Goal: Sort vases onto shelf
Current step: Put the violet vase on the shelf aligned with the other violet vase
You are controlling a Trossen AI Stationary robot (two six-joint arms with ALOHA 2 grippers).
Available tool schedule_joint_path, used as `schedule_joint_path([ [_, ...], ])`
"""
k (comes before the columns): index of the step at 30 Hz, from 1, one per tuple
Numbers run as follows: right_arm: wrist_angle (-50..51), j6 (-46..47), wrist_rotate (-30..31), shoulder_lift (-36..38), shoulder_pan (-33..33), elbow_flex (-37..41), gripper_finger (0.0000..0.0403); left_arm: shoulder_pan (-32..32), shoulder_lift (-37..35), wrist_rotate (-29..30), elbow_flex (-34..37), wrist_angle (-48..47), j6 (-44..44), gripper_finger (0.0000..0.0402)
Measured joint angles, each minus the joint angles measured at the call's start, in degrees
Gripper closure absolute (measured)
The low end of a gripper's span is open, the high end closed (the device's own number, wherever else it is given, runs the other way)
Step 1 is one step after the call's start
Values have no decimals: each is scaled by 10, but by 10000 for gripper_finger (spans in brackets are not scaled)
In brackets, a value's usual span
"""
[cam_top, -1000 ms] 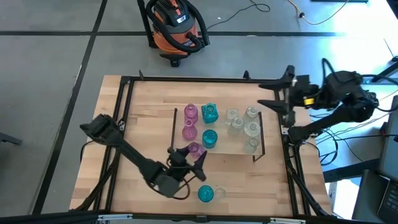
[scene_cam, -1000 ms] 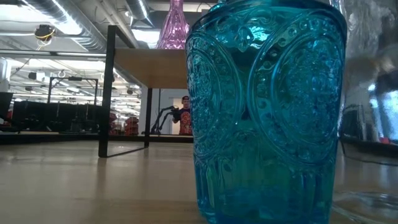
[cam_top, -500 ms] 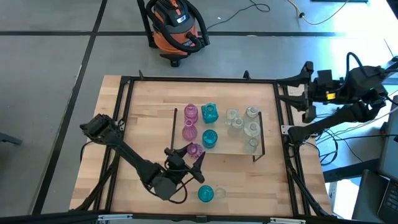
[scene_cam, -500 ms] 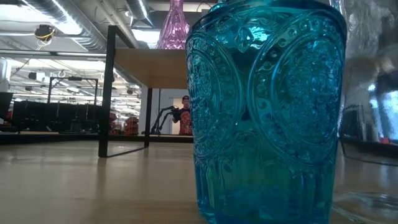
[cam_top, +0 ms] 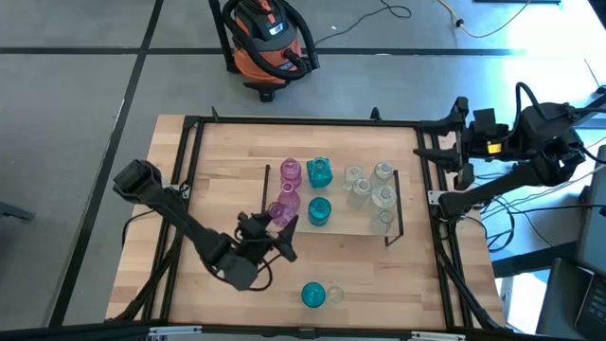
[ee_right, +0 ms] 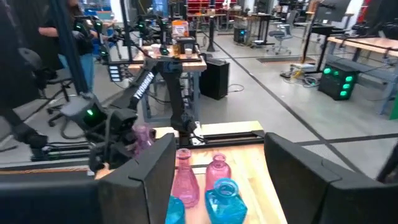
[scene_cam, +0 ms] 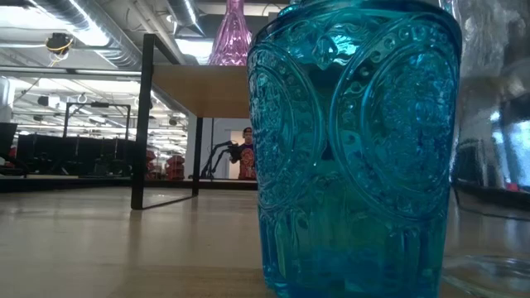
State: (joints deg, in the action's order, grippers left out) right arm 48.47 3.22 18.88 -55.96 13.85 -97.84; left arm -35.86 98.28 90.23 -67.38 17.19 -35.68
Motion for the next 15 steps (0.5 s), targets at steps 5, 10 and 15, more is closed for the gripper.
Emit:
schedule_joint_path([
  [5, -1, 10, -5, -3, 0, 0, 182, -1, 1, -11, 22, -2, -2, 128],
  [10, -5, 11, -5, -3, 0, 0, 182, 19, 1, -41, 30, -36, -28, 128],
  [15, -5, 27, -20, -5, 0, 0, 182, 35, 1, -92, 32, -107, -115, 128],
])
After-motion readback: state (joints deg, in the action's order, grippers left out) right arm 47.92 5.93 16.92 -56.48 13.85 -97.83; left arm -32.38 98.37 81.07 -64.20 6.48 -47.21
